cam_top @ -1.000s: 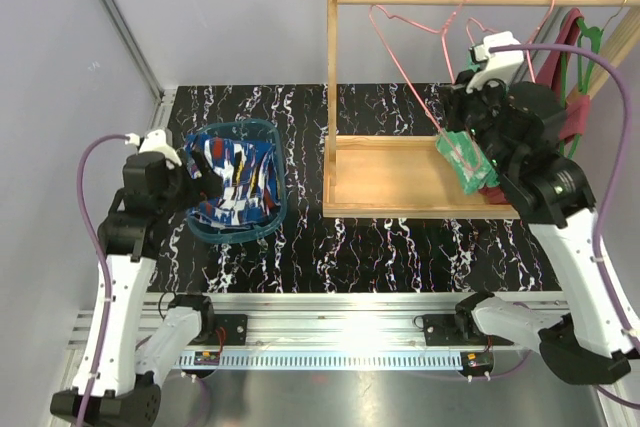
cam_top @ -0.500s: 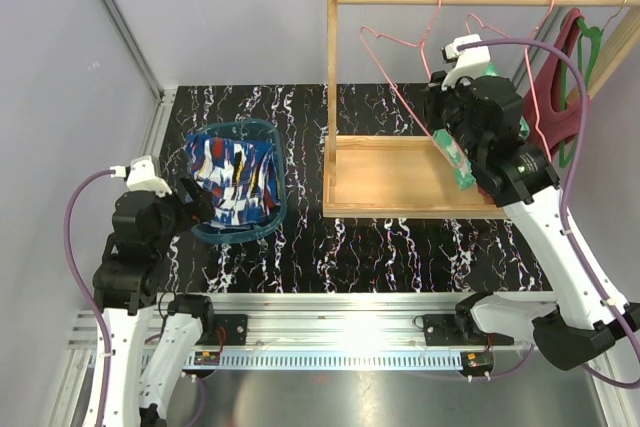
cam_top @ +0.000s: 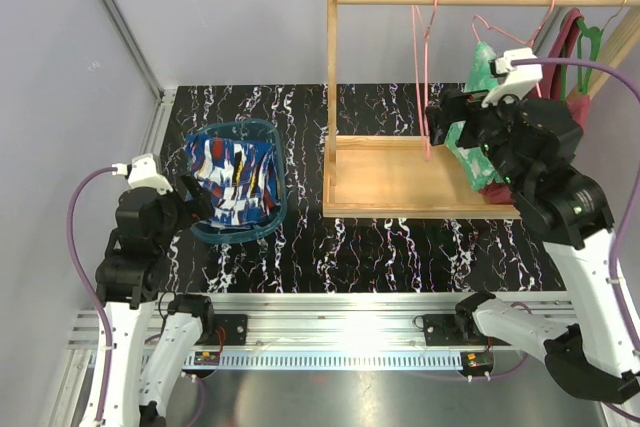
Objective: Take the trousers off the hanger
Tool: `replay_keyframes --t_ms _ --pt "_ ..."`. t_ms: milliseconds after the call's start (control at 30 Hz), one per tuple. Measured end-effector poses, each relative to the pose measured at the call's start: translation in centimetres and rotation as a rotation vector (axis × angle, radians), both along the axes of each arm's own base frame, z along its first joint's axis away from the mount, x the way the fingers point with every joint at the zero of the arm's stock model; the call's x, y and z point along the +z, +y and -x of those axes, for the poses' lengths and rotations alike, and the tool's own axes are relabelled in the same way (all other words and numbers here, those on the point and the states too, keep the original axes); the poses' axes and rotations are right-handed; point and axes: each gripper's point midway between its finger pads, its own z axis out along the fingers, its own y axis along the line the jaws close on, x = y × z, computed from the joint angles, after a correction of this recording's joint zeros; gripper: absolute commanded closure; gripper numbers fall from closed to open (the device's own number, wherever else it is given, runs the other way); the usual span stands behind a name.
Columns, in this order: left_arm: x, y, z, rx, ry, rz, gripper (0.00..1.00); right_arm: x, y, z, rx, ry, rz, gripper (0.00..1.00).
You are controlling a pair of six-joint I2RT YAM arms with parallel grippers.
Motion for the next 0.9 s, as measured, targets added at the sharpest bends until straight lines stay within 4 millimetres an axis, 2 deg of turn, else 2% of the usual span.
replay_keyframes --t_ms 167,367,467,600,700,767,867,900 --pt "-0.9 0.4 -0.2 0.022 0.011 -0.010 0.01 0.8 -2.7 1.6 -0.111 0.029 -0.014 0.01" --pt "-1.0 0.6 -0.3 0.034 0.008 -0.016 0.01 0.7 -6.7 1.7 -0.327 0.050 0.028 0.00" --pt "-1.0 0.6 -0.5 0.034 0.011 -0.016 0.01 0.4 -8.8 1.1 -0.448 0.054 0.108 0.00" --pt "-1.3 0.5 -0.8 0.029 0.025 -0.017 0.01 0.4 -12.9 -0.4 -0.619 0.085 0.162 0.01" --pt "-1.5 0.4 -0.9 0.023 0.030 -0.017 0.01 -0.7 -15.7 -2.0 -0.713 0.138 0.176 0.01" --pt "-1.6 0.2 -0.9 0.017 0.033 -0.016 0.01 -1.6 -16.0 -3.0 -0.701 0.170 0.176 0.01" --pt "-1.5 0.1 -0.9 0.013 0.030 -0.015 0.01 -2.6 -15.9 -4.8 -0.653 0.211 0.154 0.15" --pt "-1.5 0.1 -0.9 0.012 0.029 -0.015 0.01 -2.9 -15.6 -5.4 -0.630 0.220 0.141 0.29"
